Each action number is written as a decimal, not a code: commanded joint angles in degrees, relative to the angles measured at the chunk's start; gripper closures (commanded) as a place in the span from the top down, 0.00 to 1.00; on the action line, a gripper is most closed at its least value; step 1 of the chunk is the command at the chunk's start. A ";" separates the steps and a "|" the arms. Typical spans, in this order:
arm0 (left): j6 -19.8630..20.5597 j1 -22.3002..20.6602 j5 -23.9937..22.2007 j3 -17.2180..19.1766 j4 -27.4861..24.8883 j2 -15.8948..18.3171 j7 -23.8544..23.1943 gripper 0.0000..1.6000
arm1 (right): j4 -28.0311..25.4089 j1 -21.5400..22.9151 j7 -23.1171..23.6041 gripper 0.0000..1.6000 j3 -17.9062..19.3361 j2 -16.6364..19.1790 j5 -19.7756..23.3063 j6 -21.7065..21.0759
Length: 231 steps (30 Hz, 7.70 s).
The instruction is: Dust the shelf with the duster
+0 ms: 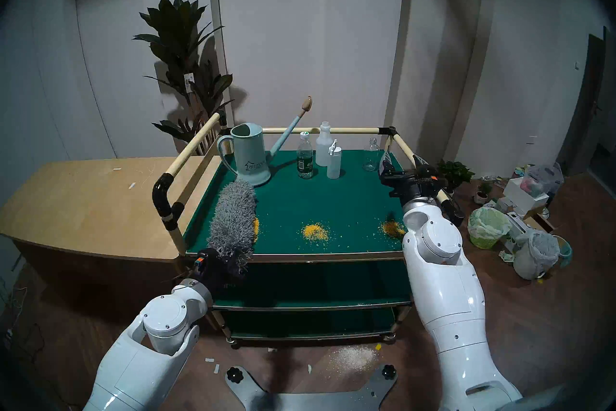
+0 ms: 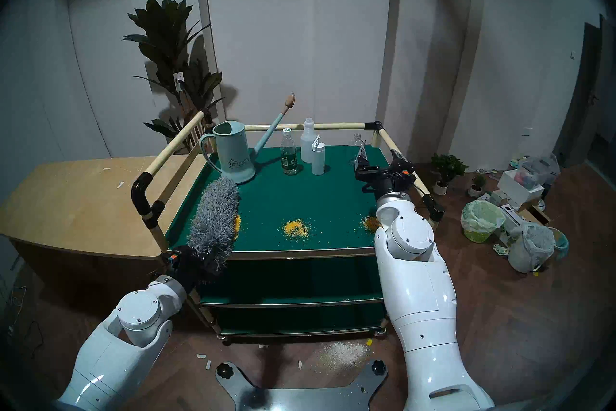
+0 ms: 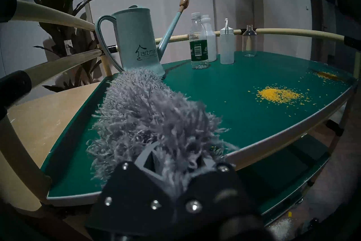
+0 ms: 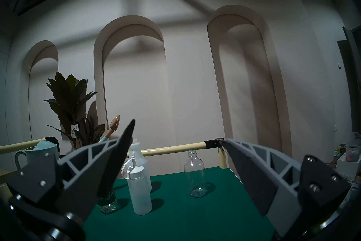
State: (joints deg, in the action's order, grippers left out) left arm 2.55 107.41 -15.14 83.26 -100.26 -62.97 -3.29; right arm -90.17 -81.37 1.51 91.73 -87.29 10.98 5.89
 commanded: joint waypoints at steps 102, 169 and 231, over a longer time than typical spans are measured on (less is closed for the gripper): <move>3.45 -20.05 4.67 -18.92 5.80 -6.41 -14.54 0.00 | -0.98 2.85 0.03 1.00 16.95 8.86 3.33 0.68; 4.56 -26.94 7.89 -28.51 8.57 -10.95 -23.21 0.00 | -3.59 -0.59 0.47 1.00 24.11 8.88 5.85 0.44; 8.67 -25.93 -2.97 -24.57 -0.74 -1.07 -42.82 0.00 | -1.05 -0.31 0.06 1.00 21.19 9.17 4.03 1.45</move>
State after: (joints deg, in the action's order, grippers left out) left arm 11.79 80.35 -15.85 54.05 -95.03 -65.00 -48.82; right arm -91.16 -82.98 1.26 113.55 -78.39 15.08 6.84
